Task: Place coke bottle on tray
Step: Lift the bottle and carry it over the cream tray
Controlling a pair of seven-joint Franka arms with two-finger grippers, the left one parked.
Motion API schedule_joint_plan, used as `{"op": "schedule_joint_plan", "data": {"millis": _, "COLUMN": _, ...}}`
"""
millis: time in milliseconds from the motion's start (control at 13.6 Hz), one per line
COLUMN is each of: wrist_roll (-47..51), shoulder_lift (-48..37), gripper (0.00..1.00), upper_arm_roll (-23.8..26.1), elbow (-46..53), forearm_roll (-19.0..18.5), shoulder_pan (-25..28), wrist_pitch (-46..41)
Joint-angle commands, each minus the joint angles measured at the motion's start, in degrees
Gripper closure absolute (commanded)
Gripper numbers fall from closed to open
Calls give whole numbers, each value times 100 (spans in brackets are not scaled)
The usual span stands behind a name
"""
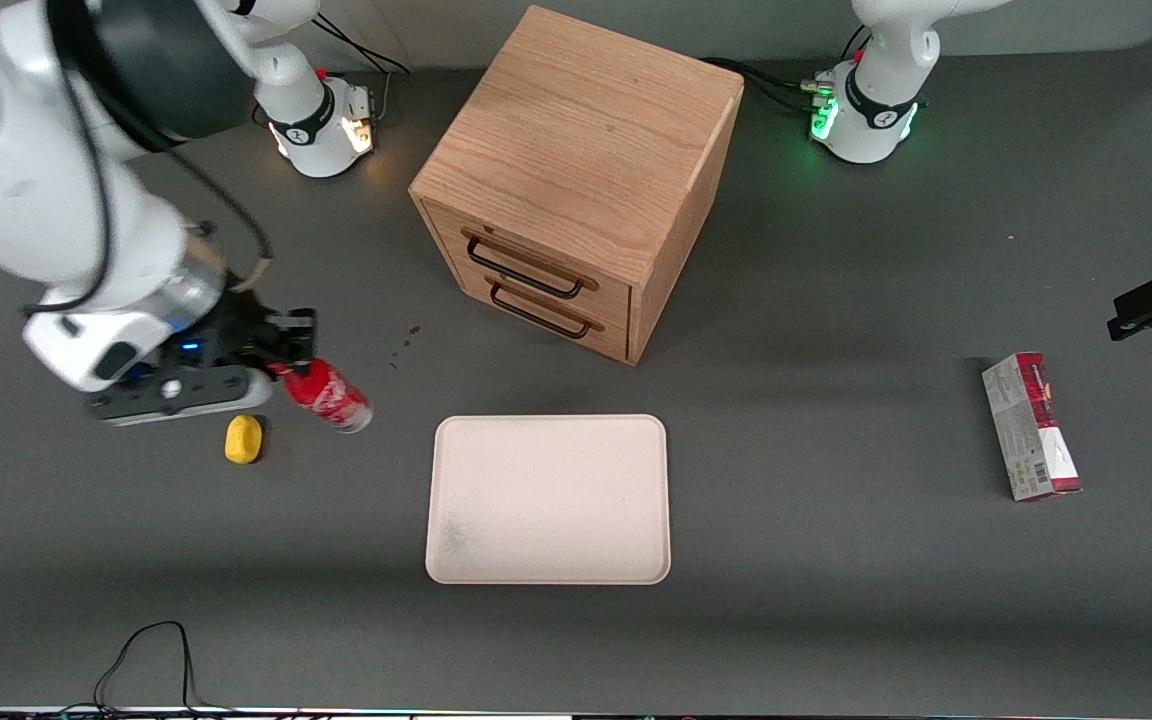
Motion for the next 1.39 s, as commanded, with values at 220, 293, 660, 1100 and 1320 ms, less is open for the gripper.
{"op": "schedule_joint_plan", "data": {"millis": 220, "wrist_roll": 382, "shoulder_lift": 338, "gripper": 100, "upper_arm_roll": -32, "elbow": 254, "forearm_roll": -170, "shoulder_pan": 311, "wrist_pitch": 461}}
{"op": "schedule_joint_plan", "data": {"millis": 293, "wrist_roll": 356, "shoulder_lift": 495, "gripper": 100, "upper_arm_roll": -58, "elbow": 254, "forearm_roll": -170, "shoulder_pan": 293, "wrist_pitch": 628}}
{"op": "schedule_joint_plan", "data": {"millis": 660, "wrist_roll": 330, "shoulder_lift": 1286, "gripper": 100, "upper_arm_roll": -50, "elbow": 263, "forearm_roll": -170, "shoulder_pan": 135, "wrist_pitch": 1560}}
{"op": "schedule_joint_plan", "data": {"millis": 1100, "wrist_roll": 312, "shoulder_lift": 2122, "gripper": 100, "upper_arm_roll": -41, "elbow": 263, "forearm_roll": -170, "shoulder_pan": 135, "wrist_pitch": 2079}}
{"op": "schedule_joint_plan", "data": {"millis": 1320, "wrist_roll": 312, "shoulder_lift": 2403, "gripper": 100, "upper_arm_roll": -67, "elbow": 263, "forearm_roll": -170, "shoulder_pan": 126, "wrist_pitch": 2360}}
